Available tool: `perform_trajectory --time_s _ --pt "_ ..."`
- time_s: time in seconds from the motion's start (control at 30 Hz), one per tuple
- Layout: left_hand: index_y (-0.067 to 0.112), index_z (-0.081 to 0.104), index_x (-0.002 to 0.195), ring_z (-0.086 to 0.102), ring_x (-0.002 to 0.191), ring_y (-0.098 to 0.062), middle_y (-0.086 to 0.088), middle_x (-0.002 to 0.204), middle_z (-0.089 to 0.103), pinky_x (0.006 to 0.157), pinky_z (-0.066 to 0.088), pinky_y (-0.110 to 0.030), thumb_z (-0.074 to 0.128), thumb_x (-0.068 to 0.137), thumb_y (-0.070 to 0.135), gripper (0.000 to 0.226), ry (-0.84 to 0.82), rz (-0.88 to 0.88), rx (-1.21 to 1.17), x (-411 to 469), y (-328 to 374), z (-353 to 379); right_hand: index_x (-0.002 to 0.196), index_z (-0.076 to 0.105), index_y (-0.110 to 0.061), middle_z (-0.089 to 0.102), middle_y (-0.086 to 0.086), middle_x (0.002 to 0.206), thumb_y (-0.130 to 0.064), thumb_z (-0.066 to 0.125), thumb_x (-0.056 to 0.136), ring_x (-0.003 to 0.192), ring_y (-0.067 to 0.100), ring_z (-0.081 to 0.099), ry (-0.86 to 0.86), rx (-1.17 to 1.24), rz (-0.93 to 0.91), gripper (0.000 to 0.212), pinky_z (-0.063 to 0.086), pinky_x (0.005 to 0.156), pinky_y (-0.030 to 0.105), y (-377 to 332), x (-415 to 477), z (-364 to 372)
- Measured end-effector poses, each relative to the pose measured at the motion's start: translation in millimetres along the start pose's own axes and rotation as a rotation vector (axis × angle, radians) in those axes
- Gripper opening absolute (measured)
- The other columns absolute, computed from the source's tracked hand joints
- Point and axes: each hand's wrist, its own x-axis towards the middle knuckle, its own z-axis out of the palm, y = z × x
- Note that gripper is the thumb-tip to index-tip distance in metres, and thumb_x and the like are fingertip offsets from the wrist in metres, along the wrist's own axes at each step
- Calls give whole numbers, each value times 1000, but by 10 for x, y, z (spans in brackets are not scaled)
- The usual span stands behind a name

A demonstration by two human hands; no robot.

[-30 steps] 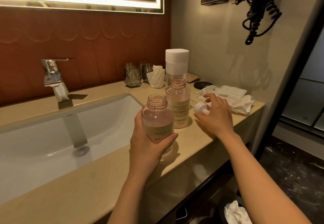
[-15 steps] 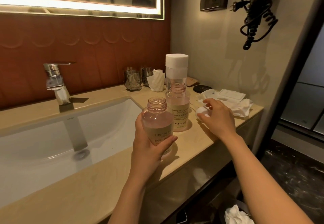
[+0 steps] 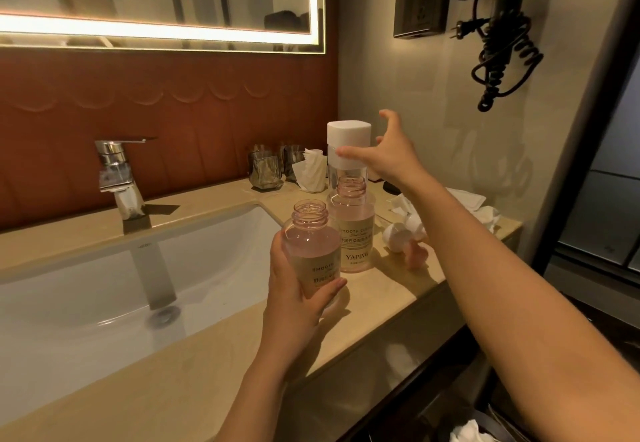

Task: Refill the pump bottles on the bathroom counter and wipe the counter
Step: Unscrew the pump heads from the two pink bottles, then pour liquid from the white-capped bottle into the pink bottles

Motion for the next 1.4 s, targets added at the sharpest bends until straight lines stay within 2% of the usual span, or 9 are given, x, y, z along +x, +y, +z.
perform_trajectory --time_s 0.27,0.33,0.53,0.8,0.97,1.1,1.2,1.27,1.4 --pt "47 7 142 34 136 -9 19 150 29 107 39 -38 82 70 31 105 35 -4 51 -10 9 -6 140 23 -25 49 9 128 -38 84 63 110 28 53 10 -318 -60 99 48 88 43 -13 112 170" --pt "46 -2 145 32 137 -9 22 152 25 107 35 -34 82 70 32 114 35 -19 71 -15 21 -3 136 27 -26 53 8 124 -36 83 64 105 28 55 29 -347 -62 91 50 84 42 22 128 195" --pt "44 -22 143 30 140 -13 17 155 19 110 31 -37 80 72 33 125 6 -64 95 -22 42 -3 134 33 -24 53 8 124 -24 82 65 104 24 54 55 -226 -82 84 52 83 39 84 164 239" --pt "43 -9 147 30 140 -16 14 155 24 110 36 -47 80 70 38 117 -3 -95 112 -3 42 7 135 36 -24 54 7 124 -19 82 64 102 21 53 73 -148 -152 84 53 84 39 124 166 272" --pt "46 -2 146 30 140 -13 18 153 25 109 37 -45 80 68 43 113 15 -109 112 -4 40 9 136 37 -24 54 7 124 -20 82 66 97 17 48 96 -107 -187 83 45 76 29 54 222 220" --pt "51 -14 142 24 143 -14 18 156 17 112 31 -46 81 67 42 121 25 -136 70 9 76 16 135 38 -23 52 6 125 -22 81 67 99 15 49 122 -78 -274 81 44 74 26 -111 312 126" --pt "55 -24 132 22 143 -16 13 157 17 114 24 -44 78 56 50 128 80 -186 0 15 126 -4 134 39 -25 50 4 124 -25 82 66 104 17 51 119 -58 -373 81 52 80 31 -332 370 70" --pt "53 -21 136 20 144 -16 12 157 16 114 21 -43 73 51 53 126 126 -202 -80 0 166 -28 133 39 -24 50 4 124 -27 83 65 106 19 52 115 -40 -438 81 54 82 33 -498 378 49" --pt "40 -2 148 25 141 -17 9 154 24 106 20 -29 54 70 57 97 337 -181 -194 36 300 -151 130 41 -25 51 1 122 -33 83 63 106 19 53 87 23 -543 80 55 81 32 -822 284 88"
